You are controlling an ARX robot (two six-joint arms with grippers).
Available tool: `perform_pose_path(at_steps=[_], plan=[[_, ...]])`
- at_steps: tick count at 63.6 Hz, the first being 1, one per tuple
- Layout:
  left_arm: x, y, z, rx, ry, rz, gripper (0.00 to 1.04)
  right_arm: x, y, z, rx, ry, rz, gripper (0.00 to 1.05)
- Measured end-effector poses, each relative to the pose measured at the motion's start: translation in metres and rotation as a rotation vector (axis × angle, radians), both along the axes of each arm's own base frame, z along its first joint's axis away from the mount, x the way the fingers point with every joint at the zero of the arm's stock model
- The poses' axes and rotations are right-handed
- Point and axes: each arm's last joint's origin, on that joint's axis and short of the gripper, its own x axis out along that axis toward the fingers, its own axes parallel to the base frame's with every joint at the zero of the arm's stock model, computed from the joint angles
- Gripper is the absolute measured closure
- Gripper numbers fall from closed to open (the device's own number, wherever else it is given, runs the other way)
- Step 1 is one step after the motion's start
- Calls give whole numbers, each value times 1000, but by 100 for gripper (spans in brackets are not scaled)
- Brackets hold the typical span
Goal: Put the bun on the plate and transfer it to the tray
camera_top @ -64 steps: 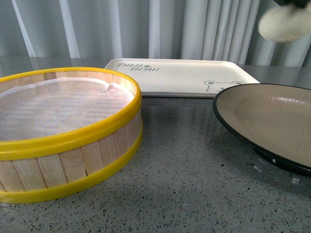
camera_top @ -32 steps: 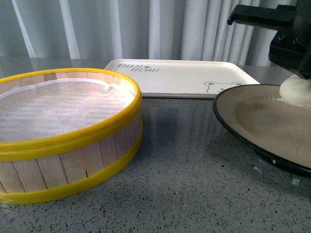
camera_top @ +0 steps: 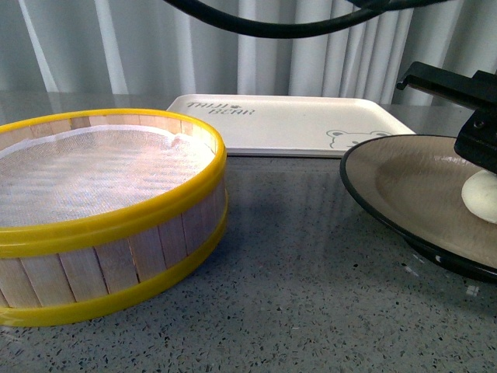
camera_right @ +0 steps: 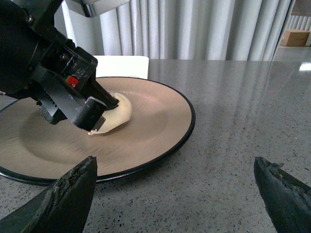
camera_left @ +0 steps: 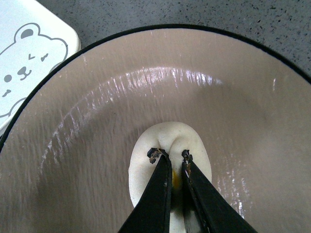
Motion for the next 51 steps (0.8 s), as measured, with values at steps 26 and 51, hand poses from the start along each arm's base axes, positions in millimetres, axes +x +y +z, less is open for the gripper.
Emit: perform_pose_path(at_steps=[26, 51], plan=[[7, 5, -3, 78, -35, 13, 101, 0, 0, 0, 0, 0, 0, 9], [8, 5, 18, 49, -10, -9, 48, 0, 0, 0, 0, 0, 0, 9]])
